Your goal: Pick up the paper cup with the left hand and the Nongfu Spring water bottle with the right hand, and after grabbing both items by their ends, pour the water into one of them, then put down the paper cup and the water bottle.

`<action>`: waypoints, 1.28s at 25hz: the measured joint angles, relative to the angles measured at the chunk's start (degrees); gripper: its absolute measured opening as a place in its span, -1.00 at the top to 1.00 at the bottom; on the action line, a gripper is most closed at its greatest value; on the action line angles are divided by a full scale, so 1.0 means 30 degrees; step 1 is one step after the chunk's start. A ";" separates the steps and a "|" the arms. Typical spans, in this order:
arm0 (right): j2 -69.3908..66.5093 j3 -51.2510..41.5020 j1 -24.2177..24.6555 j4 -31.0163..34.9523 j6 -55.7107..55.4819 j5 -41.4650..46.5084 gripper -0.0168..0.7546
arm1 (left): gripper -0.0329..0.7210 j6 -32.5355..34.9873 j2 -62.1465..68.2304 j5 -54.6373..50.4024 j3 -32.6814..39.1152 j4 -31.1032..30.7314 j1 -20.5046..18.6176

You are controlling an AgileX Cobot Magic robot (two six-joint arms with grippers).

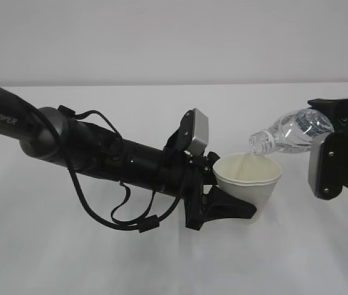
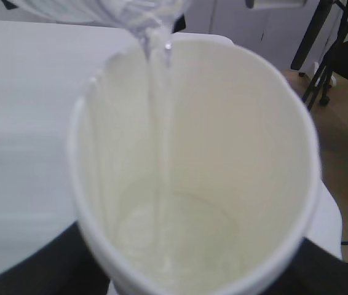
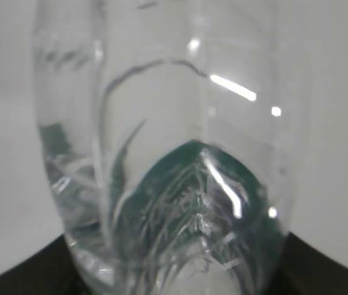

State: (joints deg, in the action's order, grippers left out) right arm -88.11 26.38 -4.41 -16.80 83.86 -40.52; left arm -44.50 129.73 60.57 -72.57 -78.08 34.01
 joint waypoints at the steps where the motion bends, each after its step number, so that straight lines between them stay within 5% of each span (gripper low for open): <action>1: 0.0000 0.0000 0.0000 0.0000 0.0000 0.0000 -0.08 | -0.22 0.0000 0.0000 0.0000 0.0000 0.0000 0.0000; 32: 0.0000 0.0000 0.0000 -0.0297 0.0056 0.0000 -0.08 | -0.22 0.0000 0.0043 -0.0149 0.0000 -0.0040 0.0000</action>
State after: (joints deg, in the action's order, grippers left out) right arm -88.11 26.38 -4.41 -17.69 84.03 -40.52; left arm -44.50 129.86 60.13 -72.57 -78.20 34.01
